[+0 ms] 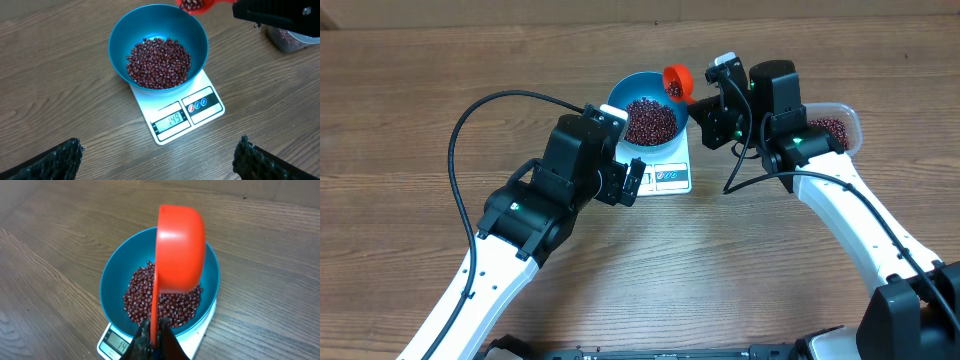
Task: Scoop item into bowl and weigh 150g on scale
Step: 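Tilt the scoop with the right gripper, trickling a few beans into bowl, then carry the red scoop right back to the bean tub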
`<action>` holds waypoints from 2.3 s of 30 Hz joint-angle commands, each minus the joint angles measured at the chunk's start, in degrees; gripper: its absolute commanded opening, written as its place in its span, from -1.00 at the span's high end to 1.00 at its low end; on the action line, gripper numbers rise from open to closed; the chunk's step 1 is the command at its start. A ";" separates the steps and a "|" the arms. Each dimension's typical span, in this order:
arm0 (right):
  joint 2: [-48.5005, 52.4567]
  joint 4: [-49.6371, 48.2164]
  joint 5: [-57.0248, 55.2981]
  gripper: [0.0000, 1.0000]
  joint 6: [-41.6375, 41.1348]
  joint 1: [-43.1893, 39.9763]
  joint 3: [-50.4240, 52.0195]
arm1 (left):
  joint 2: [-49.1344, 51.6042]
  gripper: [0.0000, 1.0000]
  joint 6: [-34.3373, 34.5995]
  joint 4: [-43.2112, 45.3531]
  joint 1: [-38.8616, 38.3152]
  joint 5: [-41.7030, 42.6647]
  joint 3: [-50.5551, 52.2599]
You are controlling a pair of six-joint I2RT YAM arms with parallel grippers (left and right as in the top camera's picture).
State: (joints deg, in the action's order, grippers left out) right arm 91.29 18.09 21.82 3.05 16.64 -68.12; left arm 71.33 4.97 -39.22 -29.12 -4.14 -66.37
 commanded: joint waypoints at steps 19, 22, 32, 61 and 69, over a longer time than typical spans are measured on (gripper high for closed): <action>0.13 0.46 -1.64 0.93 1.70 -0.20 -0.17 | 0.24 -0.99 -0.26 0.07 0.24 -0.50 -1.29; 0.13 0.48 -1.64 0.93 1.70 -0.20 -0.17 | 0.24 -0.99 -0.26 0.07 0.24 -0.50 -1.29; 0.13 1.73 0.13 0.93 1.49 -0.20 -0.17 | 0.24 -0.99 -0.26 0.07 0.24 -0.50 -1.29; 0.26 0.63 2.19 0.93 -2.99 0.35 -0.17 | 0.24 -0.99 -0.26 0.07 0.24 -0.50 -1.29; -0.22 2.91 7.37 0.93 -11.10 -3.43 -0.20 | 0.24 -0.99 -0.26 0.07 0.24 -0.52 -1.29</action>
State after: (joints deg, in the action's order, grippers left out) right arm 91.35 20.40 27.44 -3.81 15.16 -68.12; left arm 71.33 4.97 -39.22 -29.12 -4.12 -66.37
